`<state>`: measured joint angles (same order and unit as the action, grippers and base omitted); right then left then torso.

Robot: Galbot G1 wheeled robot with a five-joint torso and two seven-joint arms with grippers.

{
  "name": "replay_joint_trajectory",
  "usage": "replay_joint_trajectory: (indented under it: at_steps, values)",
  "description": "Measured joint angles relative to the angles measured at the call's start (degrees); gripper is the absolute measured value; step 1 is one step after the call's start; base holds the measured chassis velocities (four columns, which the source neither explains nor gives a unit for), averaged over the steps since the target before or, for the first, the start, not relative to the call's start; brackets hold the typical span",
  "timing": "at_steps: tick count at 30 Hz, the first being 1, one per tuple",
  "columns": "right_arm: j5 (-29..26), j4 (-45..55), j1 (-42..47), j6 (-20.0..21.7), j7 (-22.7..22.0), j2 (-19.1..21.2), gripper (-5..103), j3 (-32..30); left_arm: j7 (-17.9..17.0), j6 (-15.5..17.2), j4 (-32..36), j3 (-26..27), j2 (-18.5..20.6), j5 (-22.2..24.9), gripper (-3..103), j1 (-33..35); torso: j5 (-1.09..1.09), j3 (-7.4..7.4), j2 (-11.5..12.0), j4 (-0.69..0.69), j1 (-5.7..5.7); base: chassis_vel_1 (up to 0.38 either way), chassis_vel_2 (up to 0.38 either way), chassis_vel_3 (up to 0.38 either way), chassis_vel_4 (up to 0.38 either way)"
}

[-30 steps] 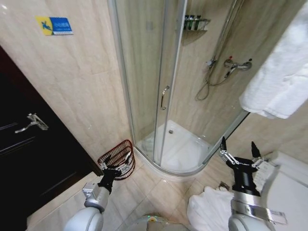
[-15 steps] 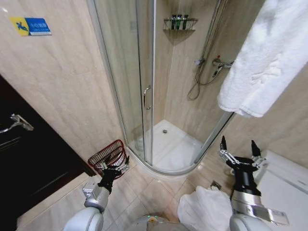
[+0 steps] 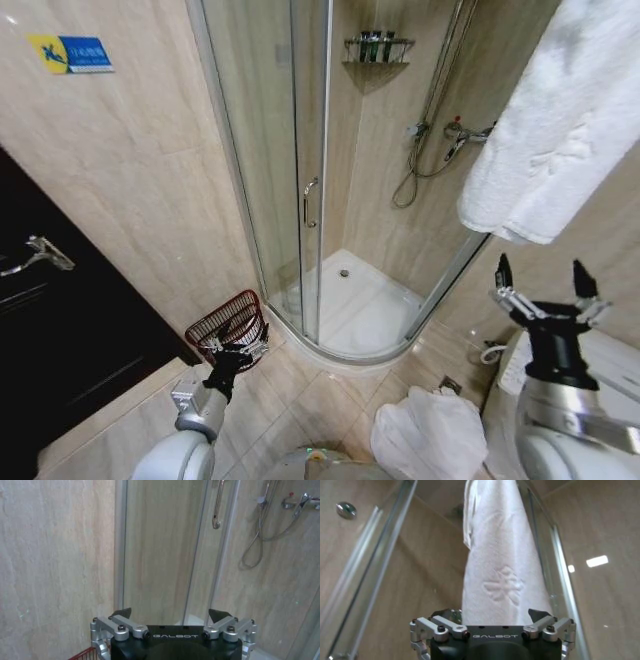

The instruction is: Discard the used towel into the hamper.

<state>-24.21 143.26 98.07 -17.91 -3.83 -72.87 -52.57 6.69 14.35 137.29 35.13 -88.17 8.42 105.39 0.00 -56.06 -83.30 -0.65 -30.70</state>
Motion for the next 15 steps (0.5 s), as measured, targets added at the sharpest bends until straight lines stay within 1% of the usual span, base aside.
replay_joint_trajectory:
  at_steps: [1,2,4,5,6,8,9,11,12,15]
  values:
    - [-1.05,0.08,-0.93,0.47,-0.02,1.18,100,-0.64,0.0,0.0,0.0,0.0,0.0,0.0,100,0.0,0.01,0.0,0.0,0.0,0.0,0.0,0.0,0.0,0.0]
    - [-1.05,0.08,-0.93,0.47,-0.02,1.18,100,-0.64,0.0,0.0,0.0,0.0,0.0,0.0,100,0.0,0.01,0.0,0.0,0.0,0.0,0.0,0.0,0.0,0.0]
    - [-3.66,0.12,-3.21,1.56,-0.49,4.55,100,-2.65,0.0,0.0,0.0,0.0,0.0,0.0,100,0.0,0.0,0.0,0.0,0.01,0.0,0.0,0.0,0.0,0.0]
    - [-4.42,0.12,-3.74,1.83,-0.64,5.55,100,-3.44,0.0,0.0,0.0,0.0,0.0,0.0,100,0.0,0.01,0.0,0.0,0.01,0.0,0.0,0.0,0.0,0.0]
    - [-4.42,0.12,-3.74,1.83,-0.64,5.55,100,-3.44,0.0,0.0,0.0,0.0,0.0,0.0,100,0.0,0.01,0.0,0.0,0.01,0.0,0.0,0.0,0.0,0.0]
    - [-6.65,0.13,-5.1,2.39,-1.43,8.81,100,-6.07,0.0,0.0,0.0,0.0,0.01,0.0,100,0.0,0.01,0.0,0.0,0.0,0.0,0.0,0.0,0.0,0.0]
    - [-6.65,0.13,-5.1,2.39,-1.43,8.81,100,-6.07,0.0,0.0,0.0,0.0,0.01,0.0,100,0.0,0.01,0.0,0.0,0.0,0.0,0.0,0.0,0.0,0.0]
    - [-9.11,0.13,-6.84,3.23,-2.7,12.69,100,-8.89,0.0,0.0,0.0,0.0,-0.01,0.0,100,0.0,0.01,0.0,0.0,0.0,0.0,0.0,0.0,0.0,0.0]
    - [-9.11,0.13,-6.84,3.23,-2.7,12.69,100,-8.89,0.0,0.0,0.0,0.0,-0.01,0.0,100,0.0,0.01,0.0,0.0,0.0,0.0,0.0,0.0,0.0,0.0]
    - [-11.69,-0.36,-9.49,4.67,-3.9,18.47,100,-13.16,0.0,0.0,0.0,0.0,-0.01,0.0,100,0.0,0.01,0.0,0.0,0.0,0.0,0.0,0.0,0.0,0.0]
